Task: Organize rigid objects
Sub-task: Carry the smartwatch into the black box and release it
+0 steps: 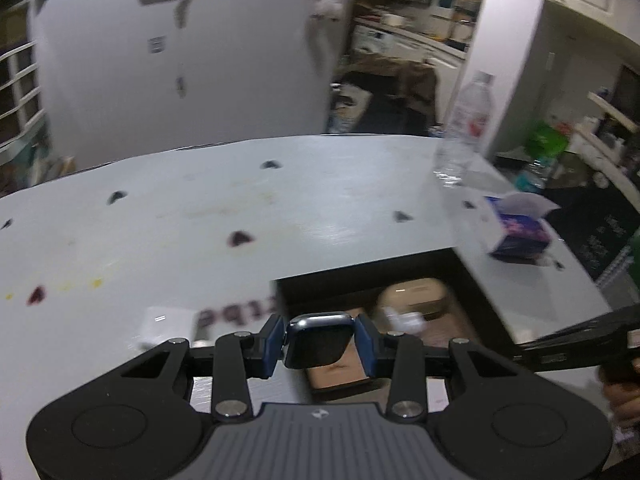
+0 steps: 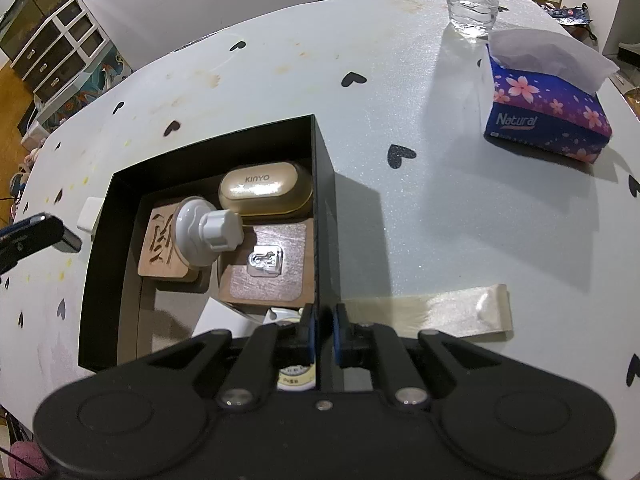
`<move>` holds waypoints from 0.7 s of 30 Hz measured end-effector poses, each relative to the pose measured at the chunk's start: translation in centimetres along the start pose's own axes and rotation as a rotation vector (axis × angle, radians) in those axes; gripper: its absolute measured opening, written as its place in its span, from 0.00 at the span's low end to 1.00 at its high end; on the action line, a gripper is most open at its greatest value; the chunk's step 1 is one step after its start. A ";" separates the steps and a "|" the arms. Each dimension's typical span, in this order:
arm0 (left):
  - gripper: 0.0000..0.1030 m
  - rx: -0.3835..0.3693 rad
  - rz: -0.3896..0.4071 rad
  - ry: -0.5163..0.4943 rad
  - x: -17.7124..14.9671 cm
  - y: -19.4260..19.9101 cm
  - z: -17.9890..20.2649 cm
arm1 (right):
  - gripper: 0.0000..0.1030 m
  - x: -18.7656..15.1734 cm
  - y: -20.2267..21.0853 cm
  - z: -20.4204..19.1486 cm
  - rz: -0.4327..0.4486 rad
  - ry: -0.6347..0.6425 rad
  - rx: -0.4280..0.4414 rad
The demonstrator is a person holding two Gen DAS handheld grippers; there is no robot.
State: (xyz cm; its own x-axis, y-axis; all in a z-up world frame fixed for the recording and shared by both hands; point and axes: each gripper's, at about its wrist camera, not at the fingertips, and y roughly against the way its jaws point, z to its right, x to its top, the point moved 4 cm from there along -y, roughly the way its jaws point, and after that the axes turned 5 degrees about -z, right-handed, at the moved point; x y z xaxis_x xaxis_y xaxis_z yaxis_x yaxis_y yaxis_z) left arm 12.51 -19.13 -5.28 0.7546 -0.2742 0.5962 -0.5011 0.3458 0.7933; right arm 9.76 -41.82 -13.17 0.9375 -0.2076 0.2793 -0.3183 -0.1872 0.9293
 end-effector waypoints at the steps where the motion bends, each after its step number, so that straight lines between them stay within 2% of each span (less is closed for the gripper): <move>1: 0.39 -0.013 -0.008 -0.007 0.1 -0.4 0.4 | 0.09 0.0 0.0 0.0 0.000 0.000 0.000; 8: 0.39 -0.058 -0.123 -0.042 -0.2 -4.8 2.8 | 0.09 0.0 0.0 0.0 0.001 -0.002 0.001; 13: 0.39 -0.052 -0.191 -0.078 -0.4 -8.0 3.1 | 0.09 0.0 0.0 0.0 0.001 -0.003 0.003; 17: 0.39 -0.061 -0.204 -0.077 -0.2 -8.6 2.6 | 0.09 0.0 0.1 0.1 0.001 -0.006 0.007; 21: 0.39 -0.045 -0.185 -0.075 0.2 -8.5 2.0 | 0.09 0.0 0.1 0.2 0.001 -0.004 0.004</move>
State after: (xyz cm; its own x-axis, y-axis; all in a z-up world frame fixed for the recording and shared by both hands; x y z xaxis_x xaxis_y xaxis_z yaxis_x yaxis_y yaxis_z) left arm 16.08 -23.92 -11.61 0.7972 -0.4023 0.4501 -0.3364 0.3231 0.8846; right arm 9.74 -41.99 -13.13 0.9367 -0.2112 0.2792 -0.3197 -0.1913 0.9280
